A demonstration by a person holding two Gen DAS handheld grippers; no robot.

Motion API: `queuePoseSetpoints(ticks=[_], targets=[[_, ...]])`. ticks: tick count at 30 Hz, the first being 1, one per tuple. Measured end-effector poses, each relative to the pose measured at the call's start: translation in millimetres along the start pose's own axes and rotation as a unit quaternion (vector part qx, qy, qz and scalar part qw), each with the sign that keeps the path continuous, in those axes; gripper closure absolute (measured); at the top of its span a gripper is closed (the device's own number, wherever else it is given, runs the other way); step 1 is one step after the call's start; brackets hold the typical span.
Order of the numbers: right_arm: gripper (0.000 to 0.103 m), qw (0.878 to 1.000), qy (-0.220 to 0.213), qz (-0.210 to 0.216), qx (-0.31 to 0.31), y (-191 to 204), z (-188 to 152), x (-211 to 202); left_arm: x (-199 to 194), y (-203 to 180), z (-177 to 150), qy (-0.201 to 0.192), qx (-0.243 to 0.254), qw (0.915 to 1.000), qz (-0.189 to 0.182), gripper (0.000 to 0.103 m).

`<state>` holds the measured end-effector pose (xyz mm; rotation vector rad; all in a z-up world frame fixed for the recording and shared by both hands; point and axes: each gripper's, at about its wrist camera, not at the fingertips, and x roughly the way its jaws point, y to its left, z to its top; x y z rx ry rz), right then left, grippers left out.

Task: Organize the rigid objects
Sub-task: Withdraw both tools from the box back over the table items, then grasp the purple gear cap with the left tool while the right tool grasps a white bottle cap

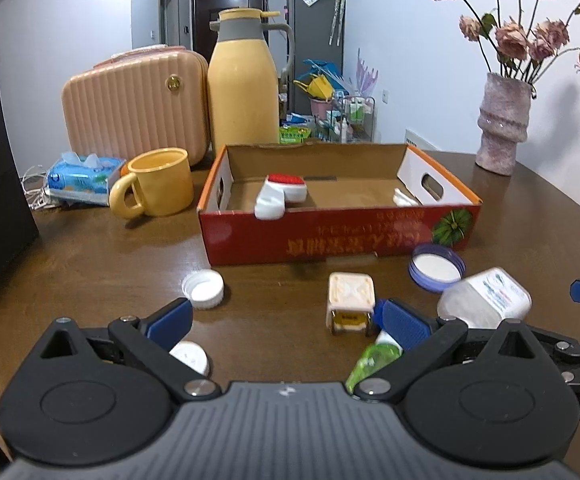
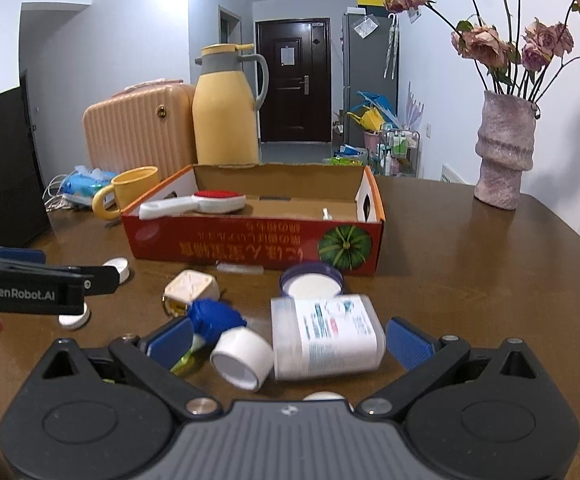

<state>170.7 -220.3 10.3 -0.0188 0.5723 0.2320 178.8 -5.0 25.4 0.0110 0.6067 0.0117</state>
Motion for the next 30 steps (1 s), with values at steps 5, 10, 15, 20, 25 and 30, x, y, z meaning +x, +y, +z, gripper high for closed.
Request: queuePoseSetpoints(ticks=[5,10,15,20,25,30], targets=[[0.000,1.000,0.005,0.000,0.000,0,-11,-9,-3,-4,-13,0.014,-0.001,0.9999,-0.003,0.000],[0.000,1.000,0.013,-0.001,0.000,-1,-21,-14,-8,-6,-26,0.023,-0.001,0.9997,-0.006,0.000],[0.000,1.000,0.022,-0.001,0.002,-4,-32,-18,-11,-9,-41,0.038,0.001,0.9993,-0.007,0.000],[0.000,1.000,0.027,-0.003,0.003,-5,-40,-21,-8,-15,-57,0.061,0.007,0.9980,-0.012,0.000],[0.000,0.999,0.034,-0.006,0.005,-7,-46,-21,-7,-18,-69,0.074,0.009,0.9971,-0.013,0.000],[0.000,0.999,0.042,-0.006,0.009,-9,-52,-20,-8,-23,-78,0.081,0.016,0.9964,-0.019,0.002]])
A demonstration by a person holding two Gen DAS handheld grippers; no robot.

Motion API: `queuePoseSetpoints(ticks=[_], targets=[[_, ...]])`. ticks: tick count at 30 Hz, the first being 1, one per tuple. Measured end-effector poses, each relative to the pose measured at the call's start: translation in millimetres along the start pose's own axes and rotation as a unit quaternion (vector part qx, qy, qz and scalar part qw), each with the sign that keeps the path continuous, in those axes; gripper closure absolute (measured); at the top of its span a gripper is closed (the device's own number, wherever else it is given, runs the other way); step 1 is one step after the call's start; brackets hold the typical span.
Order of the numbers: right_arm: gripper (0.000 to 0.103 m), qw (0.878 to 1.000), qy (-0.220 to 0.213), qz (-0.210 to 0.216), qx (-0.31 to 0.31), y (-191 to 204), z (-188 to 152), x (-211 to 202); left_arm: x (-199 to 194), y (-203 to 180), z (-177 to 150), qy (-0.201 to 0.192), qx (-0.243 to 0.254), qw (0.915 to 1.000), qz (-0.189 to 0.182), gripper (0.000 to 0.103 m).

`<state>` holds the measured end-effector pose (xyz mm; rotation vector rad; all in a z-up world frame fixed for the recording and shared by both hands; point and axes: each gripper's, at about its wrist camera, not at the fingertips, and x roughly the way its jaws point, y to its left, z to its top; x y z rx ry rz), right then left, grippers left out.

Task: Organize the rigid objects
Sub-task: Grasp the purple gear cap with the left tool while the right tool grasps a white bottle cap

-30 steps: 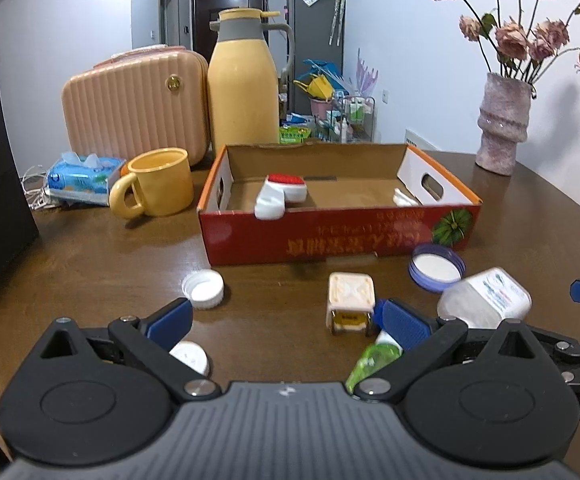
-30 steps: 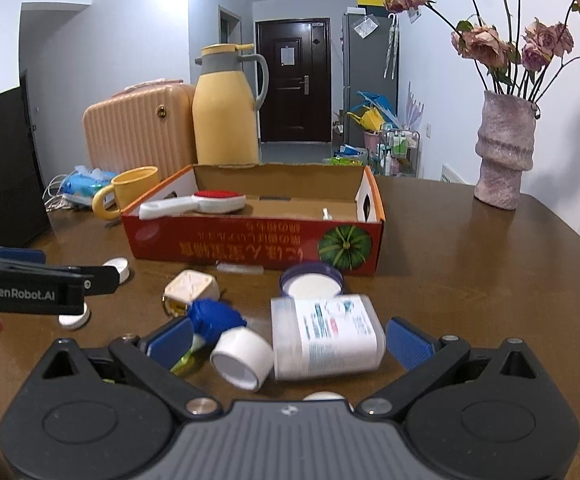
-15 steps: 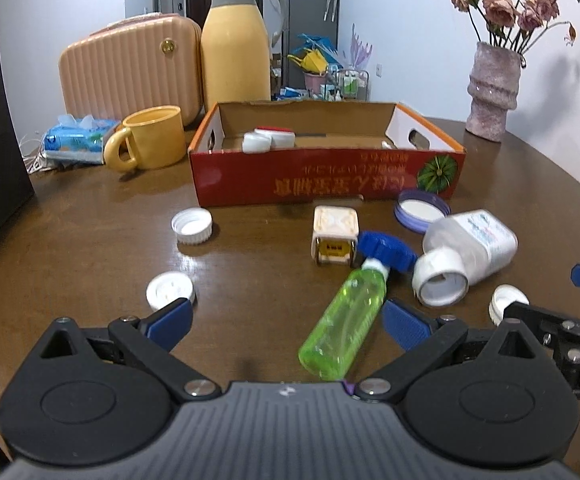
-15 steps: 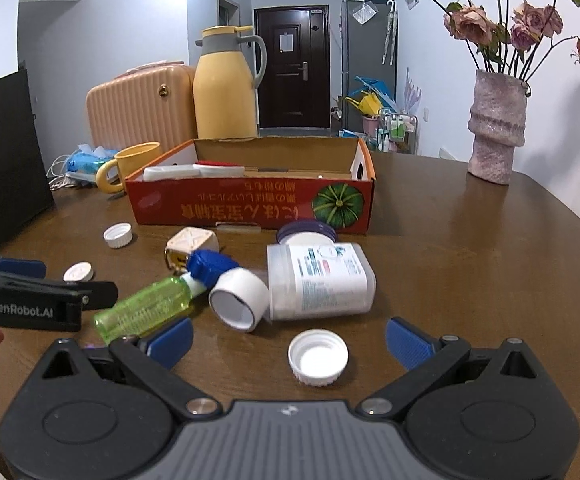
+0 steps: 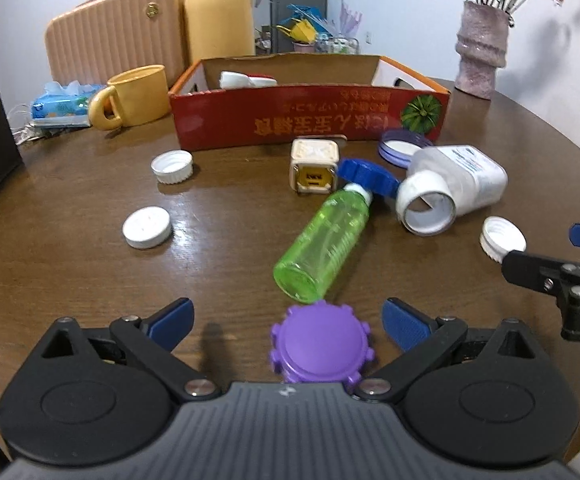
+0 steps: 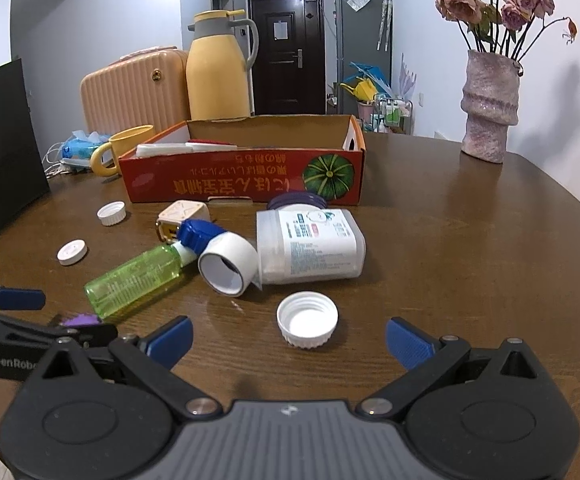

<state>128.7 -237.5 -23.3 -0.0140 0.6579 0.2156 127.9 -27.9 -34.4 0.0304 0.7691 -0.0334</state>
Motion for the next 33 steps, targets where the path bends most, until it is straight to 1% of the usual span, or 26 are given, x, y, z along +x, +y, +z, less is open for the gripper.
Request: queuePoseSetpoints(ticks=[1,3,4,6,7,8,11,15,22,25,29,33], targets=[[0.000,1.000,0.001,0.000,0.001,0,-1,1,0,-1,-1,0.001,0.002,1.0000,0.000,0.004],[0.000,1.000,0.004,0.000,0.001,-1,-3,1,1,-2,-4,0.007,0.004,1.0000,-0.002,0.011],[0.000,1.000,0.005,0.000,0.002,-1,-3,2,2,-2,-5,0.011,0.004,0.9999,-0.005,0.018],[0.000,1.000,0.007,0.000,0.003,-2,-4,3,0,-3,-7,0.006,0.004,0.9999,-0.008,0.027],[0.000,1.000,0.007,0.000,0.004,-2,-5,3,-2,-3,-7,0.003,0.006,0.9999,-0.011,0.040],[0.000,1.000,0.008,0.000,0.004,-2,-5,4,-4,-3,-8,0.000,0.009,0.9998,-0.016,0.049],[0.000,1.000,0.009,0.001,0.005,-2,-6,5,-7,-2,-9,-0.003,0.009,0.9996,-0.027,0.049],[0.000,1.000,0.012,0.001,0.006,-2,-7,7,-10,0,-9,-0.010,0.007,0.9995,-0.031,0.049],[0.000,1.000,0.016,0.000,0.005,-2,-8,13,-26,11,-3,-0.041,0.001,0.9988,-0.028,0.049],[0.000,1.000,0.020,-0.005,0.007,-3,-8,18,-30,20,1,-0.051,-0.011,0.9984,-0.021,0.049],[0.001,1.000,0.023,-0.016,0.010,-5,-6,25,-31,31,5,-0.063,-0.021,0.9978,0.001,0.049],[0.002,0.999,0.025,-0.021,0.011,-5,-4,30,-32,42,11,-0.072,-0.033,0.9968,0.010,0.049]])
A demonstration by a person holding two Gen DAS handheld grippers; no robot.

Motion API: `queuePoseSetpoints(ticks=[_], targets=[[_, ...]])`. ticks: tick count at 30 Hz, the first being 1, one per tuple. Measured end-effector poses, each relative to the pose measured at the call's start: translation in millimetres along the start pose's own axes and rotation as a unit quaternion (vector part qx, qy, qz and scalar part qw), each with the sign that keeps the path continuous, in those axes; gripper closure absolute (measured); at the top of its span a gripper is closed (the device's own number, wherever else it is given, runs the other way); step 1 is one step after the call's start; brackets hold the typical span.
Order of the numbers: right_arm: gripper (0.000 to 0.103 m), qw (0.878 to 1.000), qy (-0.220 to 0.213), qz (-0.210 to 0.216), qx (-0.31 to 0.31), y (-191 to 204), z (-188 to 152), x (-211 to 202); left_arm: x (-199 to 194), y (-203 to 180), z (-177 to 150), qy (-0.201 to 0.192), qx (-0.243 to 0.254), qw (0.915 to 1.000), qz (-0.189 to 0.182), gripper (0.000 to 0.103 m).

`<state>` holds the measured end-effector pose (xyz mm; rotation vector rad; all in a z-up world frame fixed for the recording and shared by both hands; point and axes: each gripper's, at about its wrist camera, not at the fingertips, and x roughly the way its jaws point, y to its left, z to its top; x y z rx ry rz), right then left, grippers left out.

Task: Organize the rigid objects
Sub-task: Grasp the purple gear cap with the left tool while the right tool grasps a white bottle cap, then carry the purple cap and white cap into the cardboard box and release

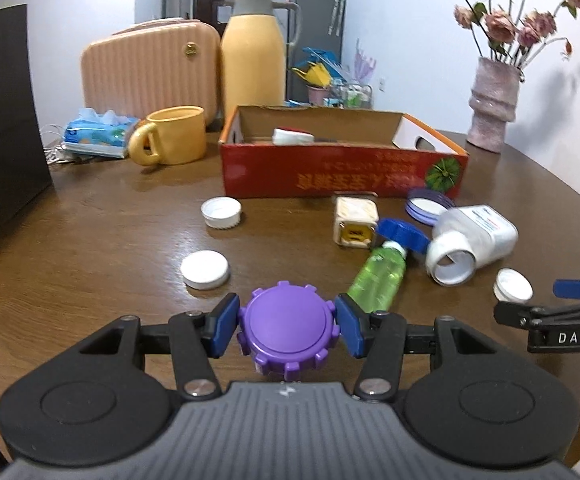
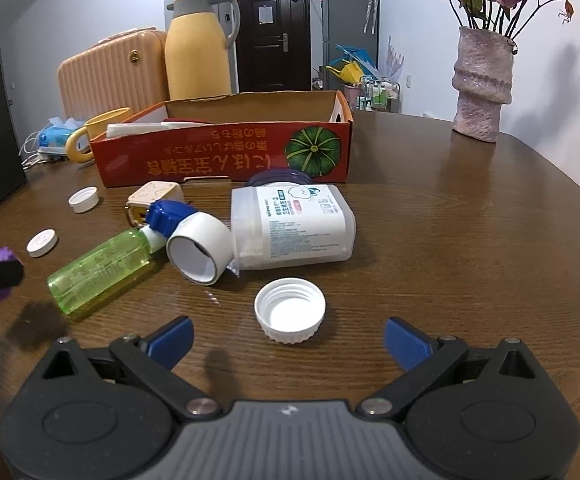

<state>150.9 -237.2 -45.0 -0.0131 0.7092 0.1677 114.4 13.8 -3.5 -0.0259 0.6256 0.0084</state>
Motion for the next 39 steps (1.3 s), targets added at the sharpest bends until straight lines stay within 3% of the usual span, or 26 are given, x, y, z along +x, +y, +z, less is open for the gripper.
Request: queuePoseSetpoints(ticks=[11,21,23,26,39], targets=[[0.011,1.000,0.003,-0.017,-0.004,3,7,15,5,11,5,-0.007,-0.006,0.9999,0.014,0.049],[0.033,1.000,0.007,-0.017,-0.011,2,11,24,11,14,8,-0.007,-0.009,0.9998,0.016,0.049],[0.040,1.000,0.006,-0.014,-0.010,2,12,24,11,14,8,-0.006,-0.009,0.9998,0.016,0.049],[0.064,1.000,0.002,-0.006,-0.013,2,13,23,12,14,8,-0.006,-0.010,0.9998,0.015,0.049],[0.064,0.999,-0.016,0.020,-0.024,3,17,5,11,14,21,-0.020,-0.012,0.9997,0.007,0.049]])
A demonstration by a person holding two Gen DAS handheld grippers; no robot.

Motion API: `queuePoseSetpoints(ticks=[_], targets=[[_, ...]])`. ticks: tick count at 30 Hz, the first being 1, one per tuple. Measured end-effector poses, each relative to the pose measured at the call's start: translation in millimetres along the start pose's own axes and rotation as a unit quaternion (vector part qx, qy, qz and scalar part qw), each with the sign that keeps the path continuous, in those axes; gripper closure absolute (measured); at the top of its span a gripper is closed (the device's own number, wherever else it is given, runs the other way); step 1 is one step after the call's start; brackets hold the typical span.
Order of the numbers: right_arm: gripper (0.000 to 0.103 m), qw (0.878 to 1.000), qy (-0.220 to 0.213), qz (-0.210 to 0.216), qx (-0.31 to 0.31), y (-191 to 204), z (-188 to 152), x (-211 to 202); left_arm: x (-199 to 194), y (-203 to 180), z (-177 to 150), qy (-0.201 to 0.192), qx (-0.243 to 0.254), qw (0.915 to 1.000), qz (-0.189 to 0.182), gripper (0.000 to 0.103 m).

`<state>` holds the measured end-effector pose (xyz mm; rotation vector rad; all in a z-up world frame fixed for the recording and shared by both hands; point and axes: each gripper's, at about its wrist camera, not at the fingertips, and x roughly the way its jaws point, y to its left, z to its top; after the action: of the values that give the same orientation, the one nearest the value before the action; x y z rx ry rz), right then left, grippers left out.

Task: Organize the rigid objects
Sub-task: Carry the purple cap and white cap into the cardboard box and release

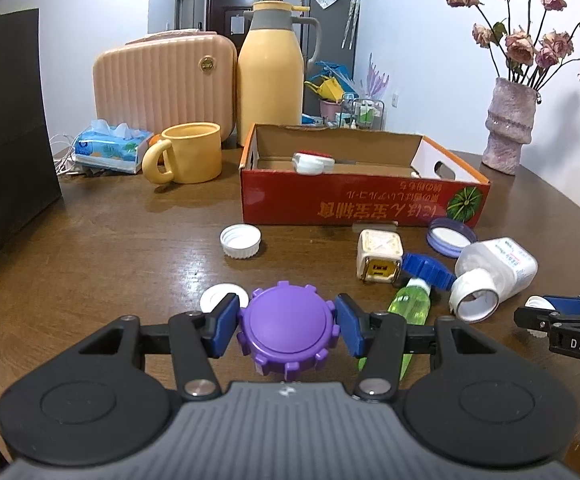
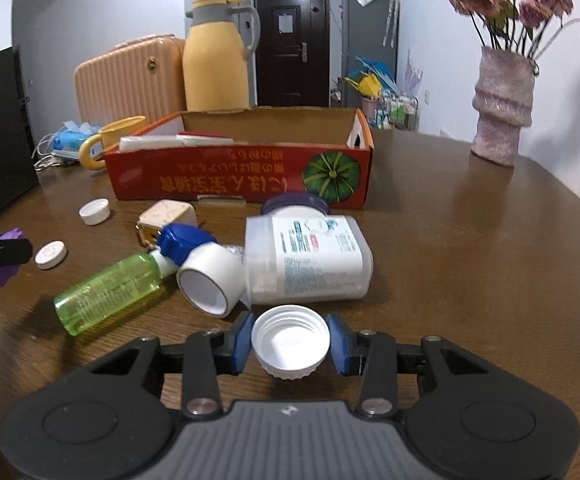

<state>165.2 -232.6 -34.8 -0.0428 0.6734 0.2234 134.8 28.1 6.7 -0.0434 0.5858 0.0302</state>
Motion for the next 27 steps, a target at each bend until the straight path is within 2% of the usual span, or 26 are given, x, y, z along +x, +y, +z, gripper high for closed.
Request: queuePoseSetpoints(ticks=[12,27], targets=[[0.064,0.999,-0.047,0.008,-0.025,8,29,-16,-3,-4,22,-0.027,0.002,0.9996,-0.007,0.049],[0.064,0.995,-0.093,0.015,-0.028,14,78,-11,9,-20,70,-0.066,0.015,0.9976,-0.019,0.049]])
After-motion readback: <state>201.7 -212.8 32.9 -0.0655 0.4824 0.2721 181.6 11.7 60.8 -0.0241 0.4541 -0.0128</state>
